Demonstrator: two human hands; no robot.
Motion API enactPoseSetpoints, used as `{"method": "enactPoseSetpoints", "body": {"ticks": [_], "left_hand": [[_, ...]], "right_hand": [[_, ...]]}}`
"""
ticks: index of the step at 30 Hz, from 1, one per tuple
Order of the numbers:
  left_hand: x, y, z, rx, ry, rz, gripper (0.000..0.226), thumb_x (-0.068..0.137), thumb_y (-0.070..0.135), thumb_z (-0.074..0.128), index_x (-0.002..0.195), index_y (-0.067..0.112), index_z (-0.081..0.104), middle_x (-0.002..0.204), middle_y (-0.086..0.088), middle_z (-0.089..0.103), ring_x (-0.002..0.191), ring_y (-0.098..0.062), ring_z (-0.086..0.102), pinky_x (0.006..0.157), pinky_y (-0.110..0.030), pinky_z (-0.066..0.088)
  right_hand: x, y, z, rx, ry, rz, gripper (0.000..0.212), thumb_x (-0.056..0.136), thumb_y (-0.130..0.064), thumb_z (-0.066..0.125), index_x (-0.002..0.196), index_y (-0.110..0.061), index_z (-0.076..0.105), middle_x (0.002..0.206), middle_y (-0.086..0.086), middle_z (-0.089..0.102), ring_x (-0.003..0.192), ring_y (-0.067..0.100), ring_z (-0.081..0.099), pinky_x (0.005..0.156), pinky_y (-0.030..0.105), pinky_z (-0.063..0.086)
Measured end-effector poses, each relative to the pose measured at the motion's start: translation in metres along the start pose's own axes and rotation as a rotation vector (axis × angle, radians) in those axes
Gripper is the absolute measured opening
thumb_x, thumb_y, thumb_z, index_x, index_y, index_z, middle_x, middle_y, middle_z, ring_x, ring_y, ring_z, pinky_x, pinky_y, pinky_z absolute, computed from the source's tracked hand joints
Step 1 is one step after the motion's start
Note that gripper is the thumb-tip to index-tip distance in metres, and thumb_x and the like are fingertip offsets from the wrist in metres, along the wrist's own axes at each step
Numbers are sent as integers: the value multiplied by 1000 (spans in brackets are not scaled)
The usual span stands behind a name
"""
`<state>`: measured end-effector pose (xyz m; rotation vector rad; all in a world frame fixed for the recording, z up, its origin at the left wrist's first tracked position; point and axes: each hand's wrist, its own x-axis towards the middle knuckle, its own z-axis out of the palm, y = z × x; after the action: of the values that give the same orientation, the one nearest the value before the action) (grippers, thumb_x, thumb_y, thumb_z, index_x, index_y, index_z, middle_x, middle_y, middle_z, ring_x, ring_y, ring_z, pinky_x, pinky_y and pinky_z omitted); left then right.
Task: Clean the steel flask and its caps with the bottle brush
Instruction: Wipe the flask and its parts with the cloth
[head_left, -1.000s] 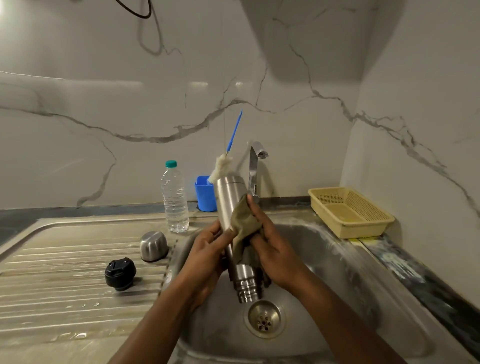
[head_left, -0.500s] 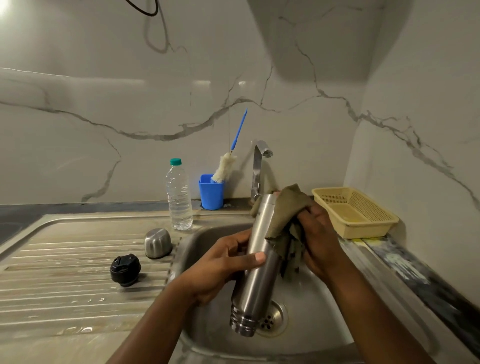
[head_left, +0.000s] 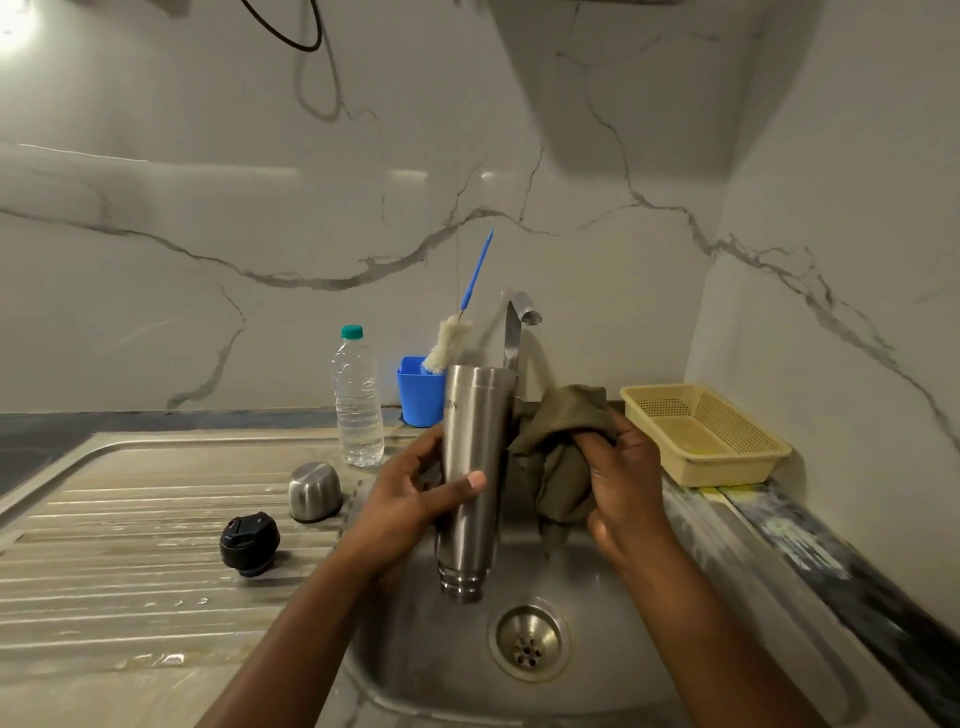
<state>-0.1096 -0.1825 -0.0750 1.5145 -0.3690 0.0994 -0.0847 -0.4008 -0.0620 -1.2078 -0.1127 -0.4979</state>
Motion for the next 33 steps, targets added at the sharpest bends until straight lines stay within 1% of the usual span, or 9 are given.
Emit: {"method": "enactPoseSetpoints", "body": {"ticks": [6, 11, 14, 17, 20, 23, 26, 30, 33], "left_hand": [[-8, 39, -11, -7, 187, 137, 70, 81, 16, 86, 144, 26, 57, 132, 4, 72, 115, -24, 74, 93, -46, 62], [-27, 76, -47, 145, 304, 199, 61, 74, 22, 86, 129, 33, 65, 124, 5, 75, 112, -25, 75, 89, -42, 62], [-42, 95, -84, 207, 410, 202, 62, 70, 22, 86, 129, 25, 64, 119, 6, 76, 110, -23, 75, 93, -43, 59], [-53, 103, -129, 275, 533, 191, 64, 71, 19, 89, 130, 19, 64, 119, 1, 74, 111, -29, 74, 100, -54, 57], [-65, 99, -165, 336, 634, 159, 65, 73, 13, 93, 131, 22, 64, 123, -1, 71, 110, -33, 73, 101, -59, 56], [-75, 85, -186, 389, 697, 125, 68, 74, 14, 93, 133, 24, 61, 124, -1, 69, 109, -33, 71, 100, -61, 56], [-83, 69, -195, 382, 728, 93, 69, 79, 6, 89, 137, 22, 57, 127, 0, 66, 112, -31, 68, 103, -58, 55], [-87, 54, -197, 316, 753, 72, 65, 79, 1, 87, 133, 25, 59, 129, -3, 65, 117, -31, 66, 105, -56, 54], [-86, 49, -195, 295, 769, 67, 68, 79, 0, 86, 136, 23, 58, 132, -4, 64, 114, -25, 67, 104, -53, 55]], "right_hand": [[-14, 17, 8, -116, -101, 216, 15, 94, -7, 69, 103, -17, 77, 90, 5, 81, 92, 24, 77, 80, 34, 59], [-24, 24, 15, -99, -241, 347, 26, 91, -10, 70, 117, -10, 73, 101, 13, 79, 102, 32, 75, 86, 41, 60], [-35, 25, 25, -82, -371, 388, 38, 87, -4, 69, 123, -15, 70, 108, 12, 78, 104, 30, 75, 81, 38, 61], [-50, 22, 34, -134, -490, 326, 48, 90, 11, 62, 122, -24, 66, 109, 6, 78, 101, 21, 74, 77, 29, 60], [-59, 21, 39, -324, -645, 211, 48, 92, 4, 67, 120, -34, 62, 108, -4, 78, 104, 15, 73, 91, 37, 60], [-63, 20, 43, -489, -741, 10, 52, 86, 8, 69, 106, -39, 73, 114, -17, 76, 111, 3, 70, 99, 29, 54], [-68, 19, 45, -493, -769, -22, 62, 82, 16, 65, 101, -41, 81, 122, -25, 72, 120, -2, 65, 107, 24, 48], [-69, 18, 42, -474, -802, -8, 58, 88, 16, 63, 109, -35, 81, 110, -16, 79, 108, 3, 72, 95, 23, 57], [-69, 18, 42, -456, -816, -3, 58, 87, 17, 62, 113, -32, 80, 109, -13, 79, 107, 5, 73, 88, 19, 57]]}}
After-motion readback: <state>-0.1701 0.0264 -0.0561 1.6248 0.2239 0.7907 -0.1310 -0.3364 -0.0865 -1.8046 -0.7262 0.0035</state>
